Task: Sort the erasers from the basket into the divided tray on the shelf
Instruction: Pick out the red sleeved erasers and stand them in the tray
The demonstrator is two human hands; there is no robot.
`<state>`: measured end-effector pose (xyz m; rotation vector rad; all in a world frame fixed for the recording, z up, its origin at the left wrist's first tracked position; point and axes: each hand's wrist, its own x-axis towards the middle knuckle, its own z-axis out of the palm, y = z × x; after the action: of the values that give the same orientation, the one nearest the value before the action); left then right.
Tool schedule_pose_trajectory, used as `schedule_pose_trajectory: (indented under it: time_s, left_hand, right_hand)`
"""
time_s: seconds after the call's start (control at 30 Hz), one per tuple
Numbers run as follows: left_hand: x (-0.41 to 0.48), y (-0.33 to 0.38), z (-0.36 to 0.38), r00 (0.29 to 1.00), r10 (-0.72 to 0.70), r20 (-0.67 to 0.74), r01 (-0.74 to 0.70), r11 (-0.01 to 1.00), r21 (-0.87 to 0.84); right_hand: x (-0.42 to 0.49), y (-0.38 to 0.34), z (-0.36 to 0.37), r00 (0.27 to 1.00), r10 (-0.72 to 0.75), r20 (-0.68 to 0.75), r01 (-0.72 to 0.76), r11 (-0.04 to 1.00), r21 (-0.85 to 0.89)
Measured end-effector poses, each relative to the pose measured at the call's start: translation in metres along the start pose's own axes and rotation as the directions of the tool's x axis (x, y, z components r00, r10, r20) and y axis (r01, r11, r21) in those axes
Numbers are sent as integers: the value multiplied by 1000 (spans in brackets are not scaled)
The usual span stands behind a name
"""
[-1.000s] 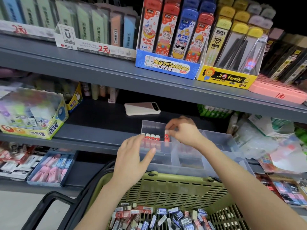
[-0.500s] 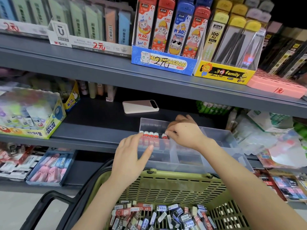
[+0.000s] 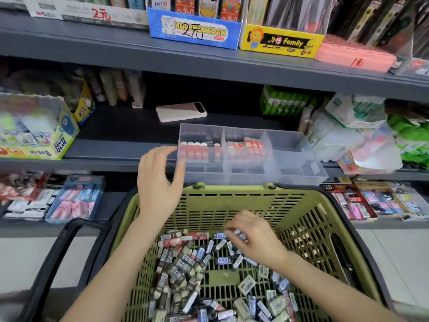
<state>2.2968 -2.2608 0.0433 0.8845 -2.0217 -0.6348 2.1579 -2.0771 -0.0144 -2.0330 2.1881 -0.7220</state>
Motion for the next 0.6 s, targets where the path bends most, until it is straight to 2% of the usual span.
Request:
schedule_pose_trajectory:
  time_s: [0.07, 0.13, 0.23, 0.33, 0.43, 0.5, 0.53, 0.6]
  left_hand:
    - [-13, -3, -12, 996, 14, -87, -17, 999, -34]
    - [-24, -11, -26, 991, -37, -128, 21, 992, -127]
    - [-40, -27, -42, 985, -125, -122, 97, 973, -210]
    - [-52, -38, -48, 976, -203, -77, 179, 953, -246]
    - [-54, -38, -47, 991, -136, -15, 131, 976, -172]
    - [-54, -35, -44, 995, -87, 39, 91, 990, -107]
    - [-54, -34, -44, 995, -81, 59, 87, 992, -96]
    - [-55, -31, -43, 992, -98, 78, 107, 986, -126]
  right_hand:
    - [-8, -3, 32, 952, 172, 253, -188, 982, 37]
    - [-2, -9, 67, 900, 254, 354, -296, 953, 69]
    - [14, -21, 110, 875, 336, 350, -387, 918, 85]
    - [19, -16, 136, 848, 399, 350, -388, 916, -104]
    - [13, -7, 144, 783, 483, 391, -453, 875, -173]
    - [12, 0, 144, 734, 536, 417, -437, 843, -314]
    - [12, 4, 144, 722, 550, 419, -419, 830, -368]
    - [12, 8, 136, 733, 557, 391, -437, 826, -357]
